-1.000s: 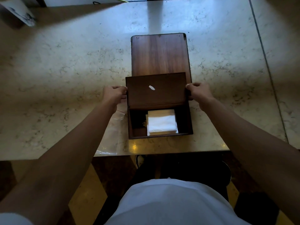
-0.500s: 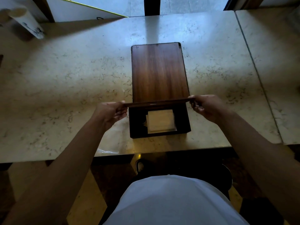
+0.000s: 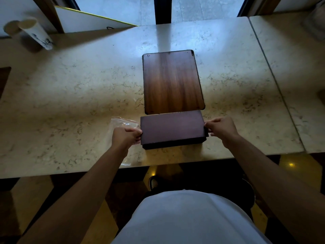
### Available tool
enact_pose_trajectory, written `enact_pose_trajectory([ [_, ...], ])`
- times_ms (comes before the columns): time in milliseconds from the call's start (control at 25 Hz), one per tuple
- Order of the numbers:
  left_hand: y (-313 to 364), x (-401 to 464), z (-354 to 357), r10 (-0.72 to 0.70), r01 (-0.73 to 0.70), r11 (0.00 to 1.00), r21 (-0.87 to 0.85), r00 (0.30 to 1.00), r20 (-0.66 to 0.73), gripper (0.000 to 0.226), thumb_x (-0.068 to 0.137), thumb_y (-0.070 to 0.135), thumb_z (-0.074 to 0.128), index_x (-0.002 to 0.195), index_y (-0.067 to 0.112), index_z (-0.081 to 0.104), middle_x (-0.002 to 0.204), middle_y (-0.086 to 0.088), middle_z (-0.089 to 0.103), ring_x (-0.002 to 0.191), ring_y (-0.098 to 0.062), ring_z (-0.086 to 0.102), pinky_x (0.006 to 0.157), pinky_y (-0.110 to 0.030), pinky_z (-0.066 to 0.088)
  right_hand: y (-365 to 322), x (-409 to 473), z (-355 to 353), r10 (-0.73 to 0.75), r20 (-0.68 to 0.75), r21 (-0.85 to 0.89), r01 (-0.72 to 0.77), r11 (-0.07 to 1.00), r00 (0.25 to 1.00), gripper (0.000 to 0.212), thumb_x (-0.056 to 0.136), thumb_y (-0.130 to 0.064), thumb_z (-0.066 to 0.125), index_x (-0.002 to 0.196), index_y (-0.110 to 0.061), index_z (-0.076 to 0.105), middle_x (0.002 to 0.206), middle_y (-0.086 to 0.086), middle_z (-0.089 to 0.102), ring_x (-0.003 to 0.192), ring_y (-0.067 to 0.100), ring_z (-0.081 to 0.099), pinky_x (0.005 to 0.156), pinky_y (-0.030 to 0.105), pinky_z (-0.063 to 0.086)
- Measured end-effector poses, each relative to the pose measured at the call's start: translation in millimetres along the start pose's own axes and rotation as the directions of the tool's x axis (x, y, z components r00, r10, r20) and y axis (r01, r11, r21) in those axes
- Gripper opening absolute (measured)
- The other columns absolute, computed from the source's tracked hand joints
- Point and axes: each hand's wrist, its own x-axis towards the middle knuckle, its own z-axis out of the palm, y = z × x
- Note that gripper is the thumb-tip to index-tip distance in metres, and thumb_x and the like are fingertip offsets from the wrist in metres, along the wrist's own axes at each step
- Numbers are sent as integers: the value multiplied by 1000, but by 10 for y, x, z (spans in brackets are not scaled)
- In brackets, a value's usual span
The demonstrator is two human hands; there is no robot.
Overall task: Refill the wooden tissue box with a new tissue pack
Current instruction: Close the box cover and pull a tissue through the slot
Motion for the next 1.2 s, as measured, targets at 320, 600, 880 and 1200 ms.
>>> enact_pose_trajectory([
  [320,-157,63,40,118,-97,976,195,988,-98,12,79,9,84,70,12,76,68,-10,76,59,-20,75,63,-39,65,55,-65,64,-139,-36,-258,125,958,990,23,84,-14,63,70,-1,75,64,6,71,60,15,61,56,28,43],
  [600,-197,83,74,132,-106,958,267,988,-84,11,82,12,82,72,13,75,71,-10,76,62,-21,74,65,-39,64,89,-75,85,-219,-3,-393,200,898,976,37,85,-16,60,48,-11,55,46,1,51,45,12,43,51,29,35],
  [880,-127,132,110,-24,21,988,153,999,20,9,90,5,70,82,9,68,83,-13,71,73,-22,68,55,-29,54,93,74,90,-18,23,-180,21,983,1000,35,90,-21,59,89,12,69,83,25,71,70,26,67,69,44,58],
  [1200,133,154,240,-388,367,920,138,903,186,37,90,38,50,104,7,63,107,-15,66,88,-30,65,63,-40,58,-146,263,110,388,318,-169,-351,921,865,75,97,-71,26,118,-8,61,112,21,67,96,35,69,76,43,58],
])
